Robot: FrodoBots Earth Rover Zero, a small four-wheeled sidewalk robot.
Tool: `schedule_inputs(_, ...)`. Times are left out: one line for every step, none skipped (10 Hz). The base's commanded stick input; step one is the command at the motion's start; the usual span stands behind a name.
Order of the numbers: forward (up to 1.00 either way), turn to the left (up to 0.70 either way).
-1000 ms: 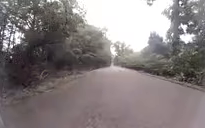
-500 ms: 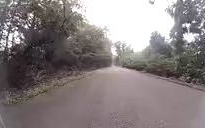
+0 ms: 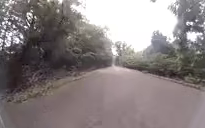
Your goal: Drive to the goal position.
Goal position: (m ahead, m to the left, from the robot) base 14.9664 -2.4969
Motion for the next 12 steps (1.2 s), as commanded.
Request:
schedule_inputs(0.7, -0.13)
schedule_inputs(0.7, -0.17)
schedule_inputs(0.7, -0.2)
schedule_inputs(0.7, -0.11)
schedule_inputs(0.7, 0.0)
schedule_inputs(0.7, 0.0)
schedule_inputs(0.7, 0.0)
schedule_inputs(0.7, 0.0)
schedule_inputs(0.7, 0.0)
schedule_inputs(0.7, 0.0)
schedule_inputs(0.7, 0.0)
schedule_inputs(0.7, 0.0)
